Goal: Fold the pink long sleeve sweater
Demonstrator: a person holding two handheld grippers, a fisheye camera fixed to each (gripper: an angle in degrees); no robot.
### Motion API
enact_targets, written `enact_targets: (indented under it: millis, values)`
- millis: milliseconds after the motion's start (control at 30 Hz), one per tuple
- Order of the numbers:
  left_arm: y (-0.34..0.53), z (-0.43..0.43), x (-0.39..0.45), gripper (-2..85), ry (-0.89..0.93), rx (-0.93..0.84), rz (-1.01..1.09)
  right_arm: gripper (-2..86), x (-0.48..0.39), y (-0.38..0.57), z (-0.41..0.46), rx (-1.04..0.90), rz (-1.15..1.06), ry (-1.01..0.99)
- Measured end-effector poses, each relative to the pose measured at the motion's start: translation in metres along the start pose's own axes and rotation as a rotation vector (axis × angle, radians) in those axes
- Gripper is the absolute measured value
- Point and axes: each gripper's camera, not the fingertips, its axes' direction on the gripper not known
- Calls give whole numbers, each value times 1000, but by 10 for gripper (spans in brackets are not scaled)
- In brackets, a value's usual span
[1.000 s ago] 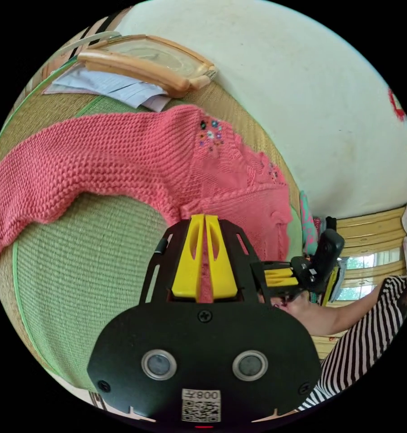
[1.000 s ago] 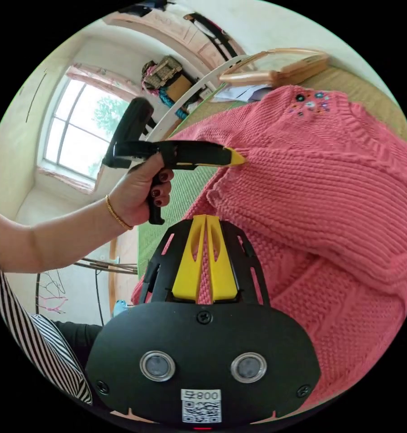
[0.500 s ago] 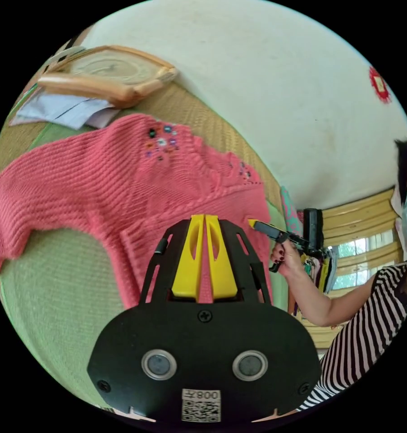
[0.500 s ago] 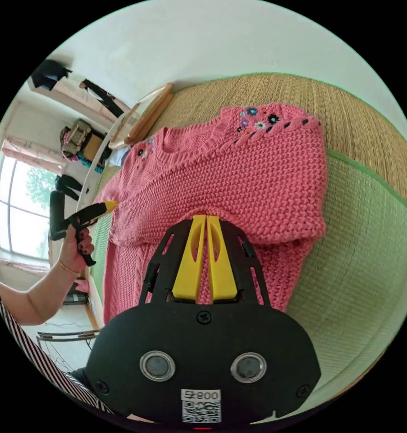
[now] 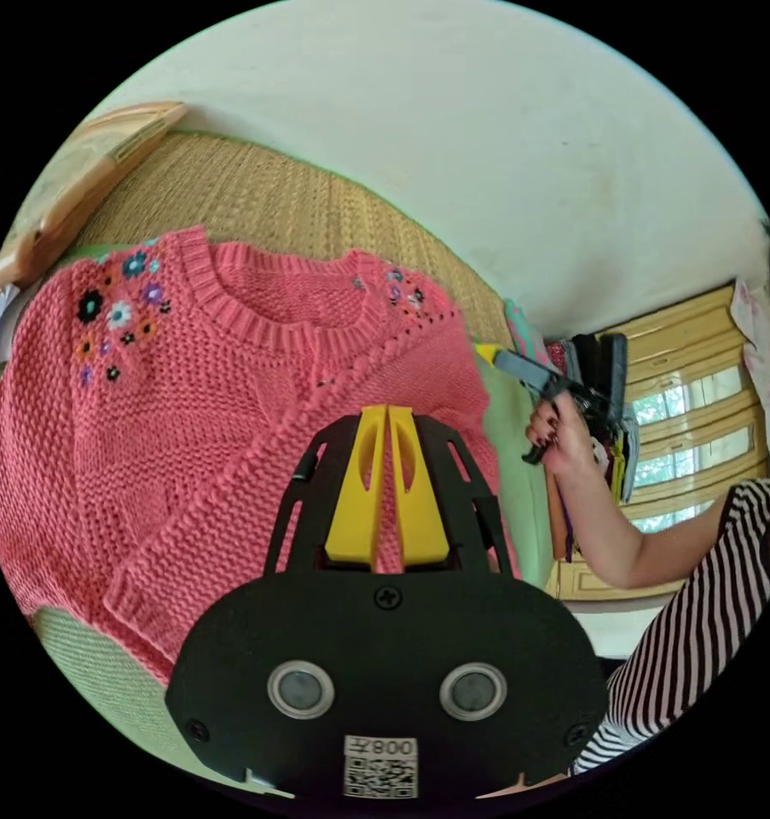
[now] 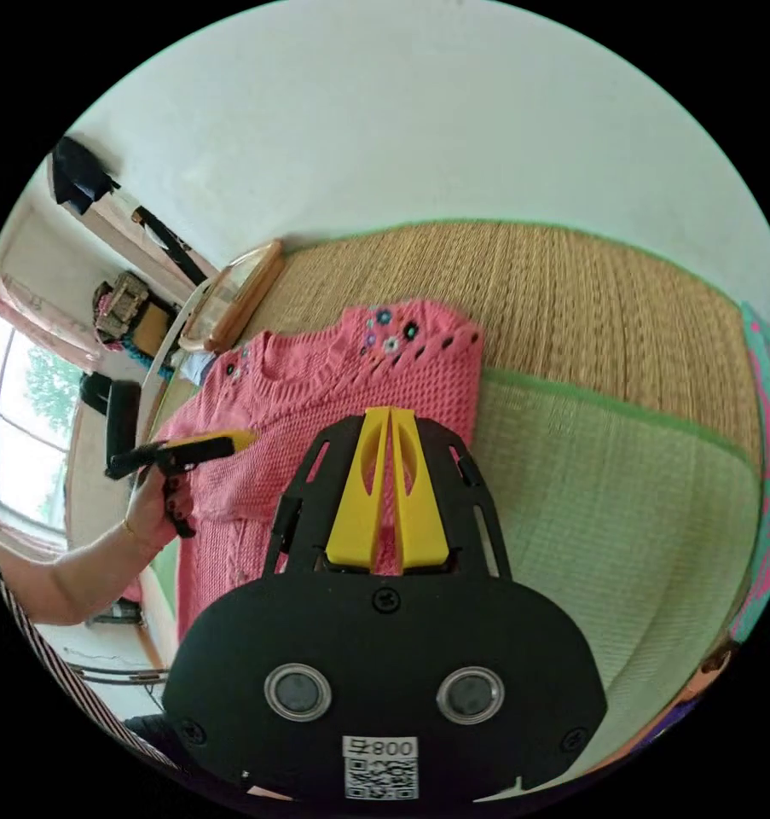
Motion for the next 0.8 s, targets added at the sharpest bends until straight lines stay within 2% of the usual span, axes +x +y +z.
enact_targets:
  millis: [100,167,267,367,433,467,600,667,800]
  values:
    - [8,10,8,2,-35,-99,31,0,19,-30,19,-50,56,39]
    - [14,18,5,2,-62,-167,22,0,29,-43,36,-111,69,-29]
    - [25,-7,5,2,-8,-85,0,0,15,-38,13,-80,41,-25]
    - [43,-27,9,2,-29,-49,7,1,-11,-10,-6,-56,-35,-83]
    - [53,-24,2,2,-53,-111,-30,1,-23,8,9,-139,-63,-68]
    - [60,-27,-6,3,3,-101,-61,1,-27,17,28,-226,-66,-36]
    - [79,-77,-17,6,49,28,-139,1,-42,20,26,-218,-58,-42]
    - [100,-106,-26,9,77,118,-187,1,-71,18,8,-134,-114,-74]
    - [176,-185,-77,34,111,384,-457,1,-127,22,33,-220,-261,-103]
